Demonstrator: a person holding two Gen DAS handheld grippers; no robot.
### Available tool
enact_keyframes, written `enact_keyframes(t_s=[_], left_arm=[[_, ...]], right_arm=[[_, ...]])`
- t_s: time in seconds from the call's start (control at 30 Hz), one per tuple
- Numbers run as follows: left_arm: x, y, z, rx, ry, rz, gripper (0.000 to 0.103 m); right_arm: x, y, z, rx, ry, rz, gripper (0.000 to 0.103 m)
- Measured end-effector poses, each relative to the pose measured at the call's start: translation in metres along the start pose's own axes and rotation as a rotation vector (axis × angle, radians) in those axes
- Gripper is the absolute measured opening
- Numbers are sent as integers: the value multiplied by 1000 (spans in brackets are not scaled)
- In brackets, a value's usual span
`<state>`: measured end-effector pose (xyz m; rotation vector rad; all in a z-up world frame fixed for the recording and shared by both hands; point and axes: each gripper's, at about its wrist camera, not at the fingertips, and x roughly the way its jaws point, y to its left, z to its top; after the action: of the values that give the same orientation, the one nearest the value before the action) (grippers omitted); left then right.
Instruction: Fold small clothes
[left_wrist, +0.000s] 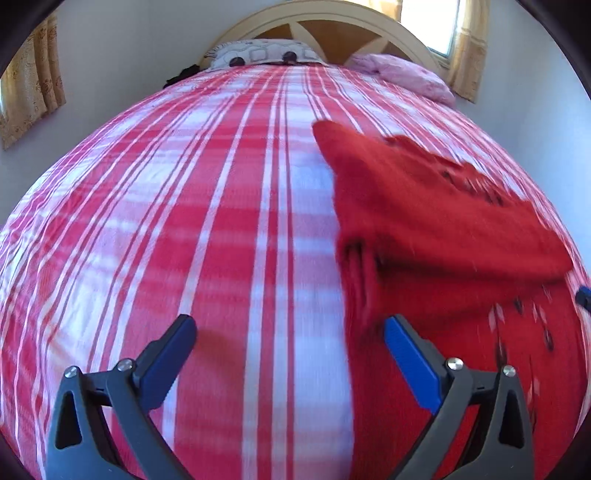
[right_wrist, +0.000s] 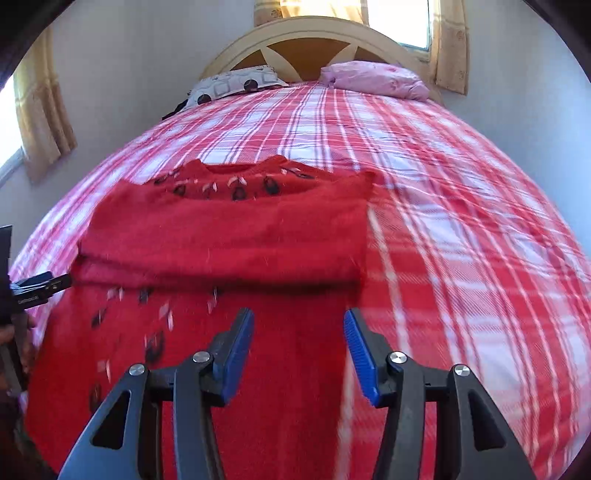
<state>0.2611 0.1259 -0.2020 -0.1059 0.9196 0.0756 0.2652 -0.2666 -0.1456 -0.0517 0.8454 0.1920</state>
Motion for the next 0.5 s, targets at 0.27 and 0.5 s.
enact_keyframes(t_s=[0.27, 0.5], left_arm=[[-71, -1, -57, 38, -66, -31, 103], [-101, -12, -102, 116, -54, -79, 86]], right_arm=[[-44, 0, -56, 39, 42, 23, 52], [-63, -9, -101, 96, 95, 34, 48]])
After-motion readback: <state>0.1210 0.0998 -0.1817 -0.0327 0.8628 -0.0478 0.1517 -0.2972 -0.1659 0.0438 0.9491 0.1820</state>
